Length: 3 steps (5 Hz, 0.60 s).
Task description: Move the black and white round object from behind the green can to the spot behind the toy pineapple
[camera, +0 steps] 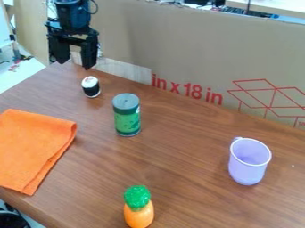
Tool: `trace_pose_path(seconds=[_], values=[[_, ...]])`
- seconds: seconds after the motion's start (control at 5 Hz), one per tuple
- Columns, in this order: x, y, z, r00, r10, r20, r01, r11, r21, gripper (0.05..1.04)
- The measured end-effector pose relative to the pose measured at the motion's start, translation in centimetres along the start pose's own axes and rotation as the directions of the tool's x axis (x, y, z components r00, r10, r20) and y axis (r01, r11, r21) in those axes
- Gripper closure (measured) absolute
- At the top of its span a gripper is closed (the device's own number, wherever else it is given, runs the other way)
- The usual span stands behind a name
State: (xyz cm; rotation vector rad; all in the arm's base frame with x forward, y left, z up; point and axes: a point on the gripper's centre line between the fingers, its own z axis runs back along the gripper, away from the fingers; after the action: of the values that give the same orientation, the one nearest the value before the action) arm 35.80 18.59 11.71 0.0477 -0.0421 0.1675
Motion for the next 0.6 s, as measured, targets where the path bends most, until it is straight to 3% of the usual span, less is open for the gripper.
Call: trace_pose_path(seconds=[0.2, 0.6], values=[[1.0, -0.1, -1.1, 1.0, -0.03, 0.002, 0.031, 0.999, -0.021, 0.082], [1.6, 0.7, -3.4, 0.995, -0.049, -0.084, 0.048, 0.999, -0.011, 0.082]])
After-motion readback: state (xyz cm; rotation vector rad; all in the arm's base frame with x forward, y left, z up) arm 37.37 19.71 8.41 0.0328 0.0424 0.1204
